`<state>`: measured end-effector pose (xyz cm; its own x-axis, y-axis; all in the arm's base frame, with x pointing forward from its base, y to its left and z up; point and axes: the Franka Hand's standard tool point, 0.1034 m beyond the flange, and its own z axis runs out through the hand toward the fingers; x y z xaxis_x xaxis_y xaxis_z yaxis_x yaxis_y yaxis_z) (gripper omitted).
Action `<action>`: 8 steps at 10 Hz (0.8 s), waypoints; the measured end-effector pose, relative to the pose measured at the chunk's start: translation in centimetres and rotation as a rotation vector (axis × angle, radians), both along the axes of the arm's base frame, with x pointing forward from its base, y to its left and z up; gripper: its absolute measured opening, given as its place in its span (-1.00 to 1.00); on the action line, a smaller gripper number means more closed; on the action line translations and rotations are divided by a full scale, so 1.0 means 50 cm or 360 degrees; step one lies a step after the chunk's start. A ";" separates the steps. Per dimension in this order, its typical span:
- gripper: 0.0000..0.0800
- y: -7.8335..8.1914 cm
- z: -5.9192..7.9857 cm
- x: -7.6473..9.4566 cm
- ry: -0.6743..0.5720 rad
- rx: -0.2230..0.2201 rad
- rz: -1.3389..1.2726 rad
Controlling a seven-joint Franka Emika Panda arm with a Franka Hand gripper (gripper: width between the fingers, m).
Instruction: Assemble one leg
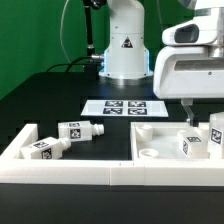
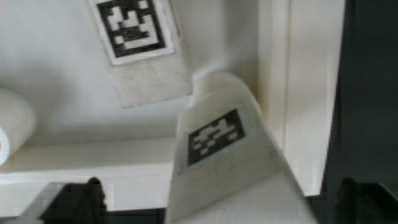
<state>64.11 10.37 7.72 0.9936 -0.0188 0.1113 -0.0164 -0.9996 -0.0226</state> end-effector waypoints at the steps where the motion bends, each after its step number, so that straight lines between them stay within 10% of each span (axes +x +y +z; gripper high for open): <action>1: 0.62 0.001 0.002 0.003 -0.0007 -0.0010 0.0104; 6: 0.62 0.008 0.004 0.006 -0.0026 -0.0089 0.0556; 8: -0.03 0.007 0.004 0.006 -0.0026 -0.0086 0.0544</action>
Offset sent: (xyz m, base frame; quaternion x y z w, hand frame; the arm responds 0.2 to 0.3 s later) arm 0.0062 0.0160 -0.0020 0.0158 0.0166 -0.1884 0.9818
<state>64.43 10.73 7.93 0.9396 0.3209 0.1187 0.3193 -0.9471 0.0333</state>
